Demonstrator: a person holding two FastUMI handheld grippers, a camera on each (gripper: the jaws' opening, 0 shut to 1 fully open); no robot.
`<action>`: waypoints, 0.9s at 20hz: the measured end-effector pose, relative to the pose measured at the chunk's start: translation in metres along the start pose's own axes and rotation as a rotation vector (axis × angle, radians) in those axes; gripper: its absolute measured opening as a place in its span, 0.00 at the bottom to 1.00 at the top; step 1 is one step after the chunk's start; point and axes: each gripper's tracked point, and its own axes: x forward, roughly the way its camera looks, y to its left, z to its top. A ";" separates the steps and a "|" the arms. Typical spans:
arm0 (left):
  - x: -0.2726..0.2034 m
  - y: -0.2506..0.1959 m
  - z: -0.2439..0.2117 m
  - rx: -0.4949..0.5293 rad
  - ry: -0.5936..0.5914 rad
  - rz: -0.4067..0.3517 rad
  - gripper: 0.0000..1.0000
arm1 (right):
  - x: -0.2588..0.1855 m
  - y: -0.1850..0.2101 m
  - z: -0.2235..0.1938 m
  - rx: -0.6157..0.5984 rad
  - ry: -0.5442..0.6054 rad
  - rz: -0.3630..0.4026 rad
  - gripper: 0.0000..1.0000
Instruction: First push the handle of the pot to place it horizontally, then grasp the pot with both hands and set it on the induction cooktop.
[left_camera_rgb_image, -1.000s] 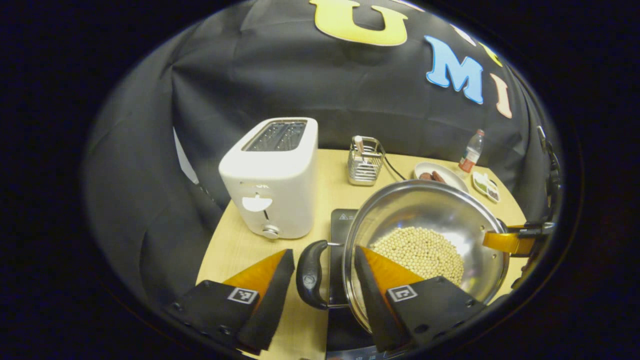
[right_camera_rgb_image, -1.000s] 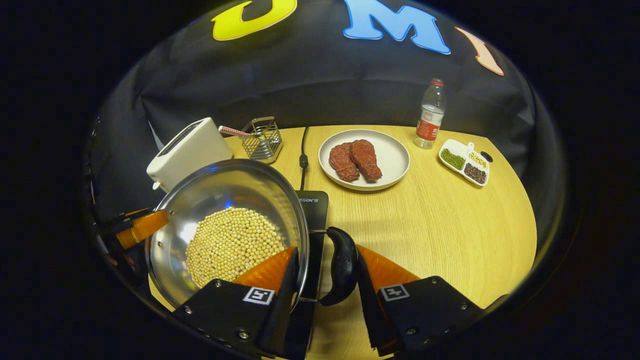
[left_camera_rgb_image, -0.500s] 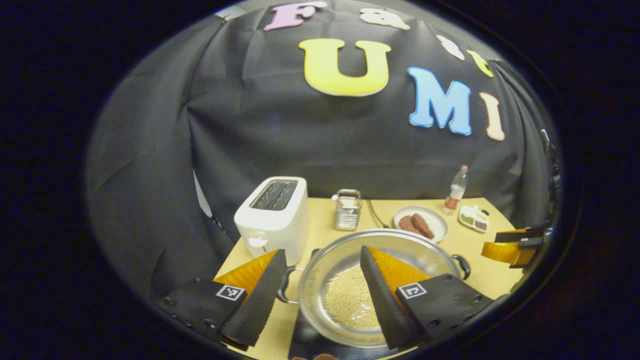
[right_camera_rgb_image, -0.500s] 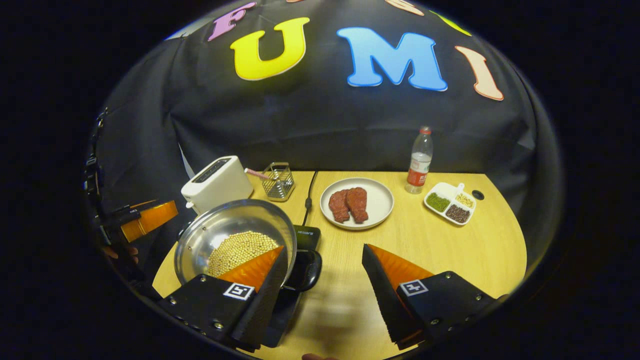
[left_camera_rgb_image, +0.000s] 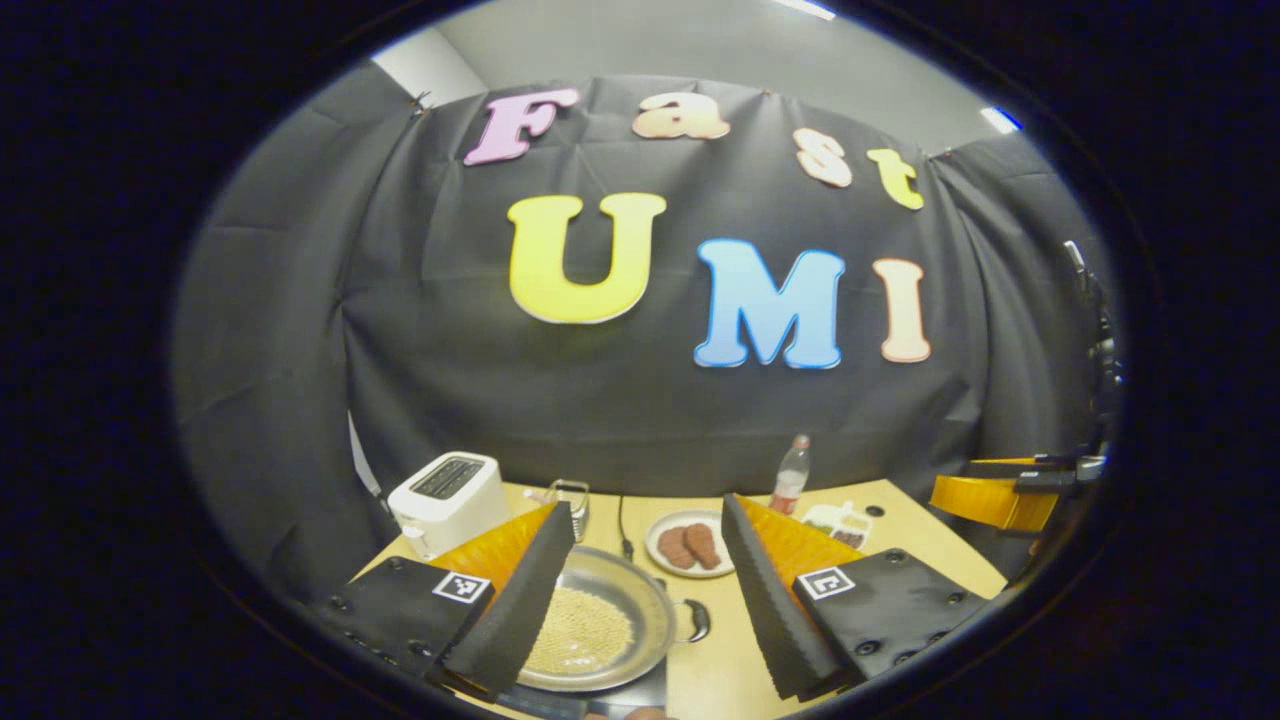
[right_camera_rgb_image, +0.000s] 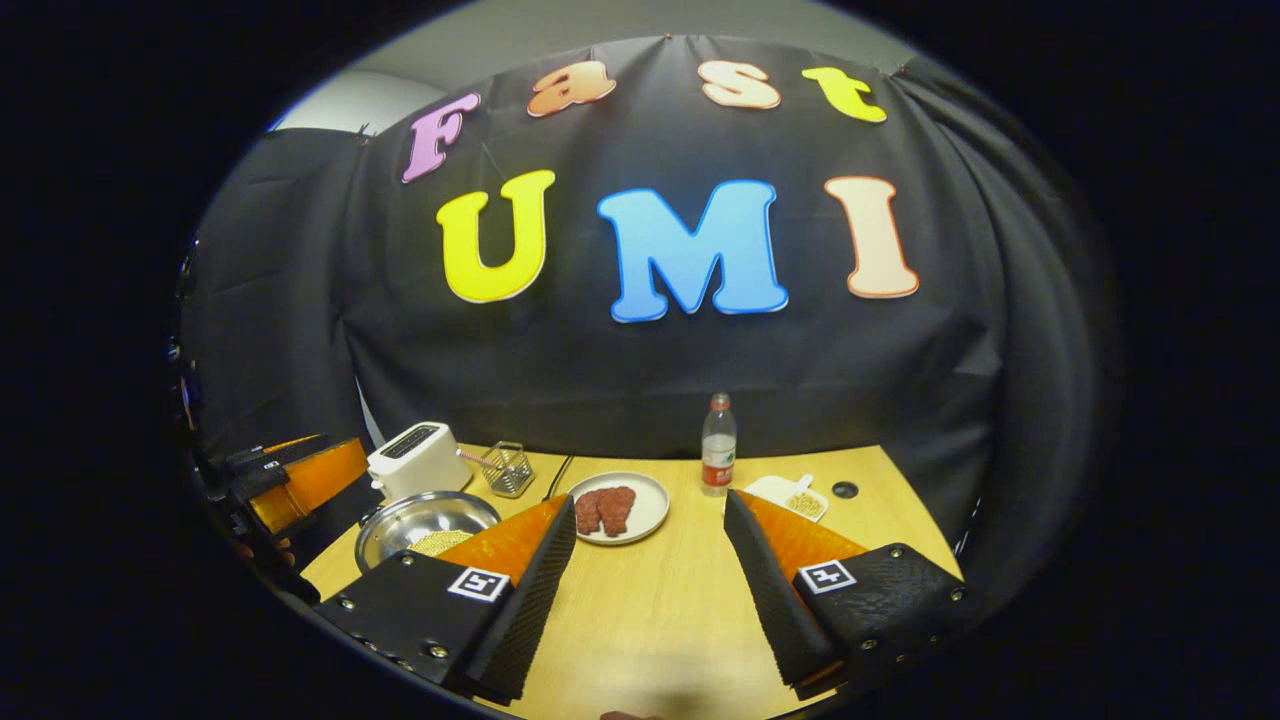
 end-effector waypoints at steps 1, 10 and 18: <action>-0.007 -0.018 0.011 -0.002 -0.017 -0.007 0.95 | -0.011 -0.009 0.011 -0.009 -0.028 0.001 0.90; -0.077 -0.099 0.086 -0.030 -0.179 0.013 0.94 | -0.067 -0.064 0.062 -0.031 -0.165 0.048 0.90; -0.099 -0.086 0.084 0.009 -0.152 0.013 0.96 | -0.089 -0.081 0.070 -0.007 -0.182 -0.033 0.89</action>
